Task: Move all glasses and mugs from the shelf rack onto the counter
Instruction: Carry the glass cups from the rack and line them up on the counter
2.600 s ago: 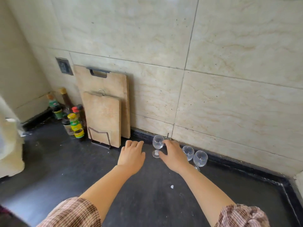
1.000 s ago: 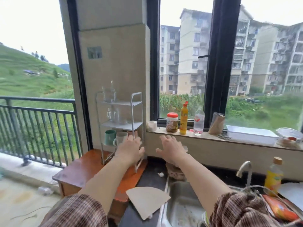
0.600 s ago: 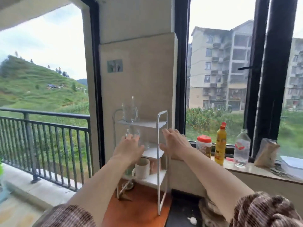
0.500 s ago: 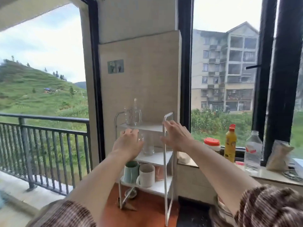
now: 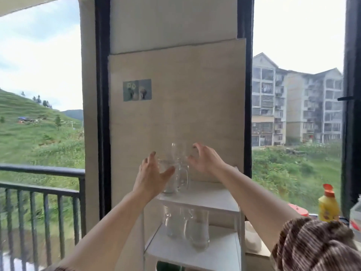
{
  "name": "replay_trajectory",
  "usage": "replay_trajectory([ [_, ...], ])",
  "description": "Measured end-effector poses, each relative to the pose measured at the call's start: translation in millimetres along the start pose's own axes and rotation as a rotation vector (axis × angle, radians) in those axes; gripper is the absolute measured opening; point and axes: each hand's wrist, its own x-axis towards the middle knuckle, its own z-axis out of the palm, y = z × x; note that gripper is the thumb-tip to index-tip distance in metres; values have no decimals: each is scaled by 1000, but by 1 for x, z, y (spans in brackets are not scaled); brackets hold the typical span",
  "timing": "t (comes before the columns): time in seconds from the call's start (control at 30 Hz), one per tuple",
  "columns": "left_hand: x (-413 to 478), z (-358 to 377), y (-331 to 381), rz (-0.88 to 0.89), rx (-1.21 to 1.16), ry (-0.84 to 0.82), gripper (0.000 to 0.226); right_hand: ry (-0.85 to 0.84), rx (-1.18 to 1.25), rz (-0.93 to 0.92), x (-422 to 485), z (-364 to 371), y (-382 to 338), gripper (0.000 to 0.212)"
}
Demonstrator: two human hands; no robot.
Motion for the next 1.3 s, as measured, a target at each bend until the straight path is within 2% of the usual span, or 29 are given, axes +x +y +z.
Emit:
replay_trajectory([
  [0.23,39,19,-31,15,-171,-122,109,-8,218,183,82,40,7,65],
  [0.33,50,26,-38,-13,-229,-153,111,-20,267,205,99,51,5,43],
  [0.37,52,27,-38,-21,-247,-171,110,-23,294,213,102,53,4,41],
  [0.4,53,28,-39,-33,-266,-189,106,-26,318,225,103,55,2,44],
  [0.43,55,29,-41,-41,-285,-205,92,-21,333,237,104,57,1,45],
  [0.5,58,30,-43,-30,-302,-230,47,-13,355,255,104,58,-2,47],
  [0.53,58,30,-44,-33,-315,-233,37,-8,368,262,103,58,-3,47],
  [0.57,58,30,-44,-46,-333,-230,41,0,381,269,101,57,-4,46],
  [0.63,57,29,-43,-86,-358,-210,70,7,421,289,95,53,-4,42],
  [0.67,56,29,-43,-99,-368,-193,76,8,456,302,92,51,-2,44],
  [0.83,41,25,-37,-43,-394,-118,77,97,625,387,66,35,10,52],
  [0.93,30,21,-30,5,-434,-72,79,204,676,369,49,12,14,44],
  [1.03,19,17,-14,40,-503,-36,79,307,694,321,27,-23,14,44],
  [1.1,10,17,3,67,-535,-32,84,344,699,297,6,-51,14,52],
  [1.17,-2,16,23,107,-558,-45,78,395,722,285,-16,-80,16,57],
  [1.23,-17,19,47,153,-582,-76,71,430,725,276,-43,-109,23,56],
  [1.3,-33,21,69,191,-621,-122,79,426,707,272,-68,-133,31,53],
])
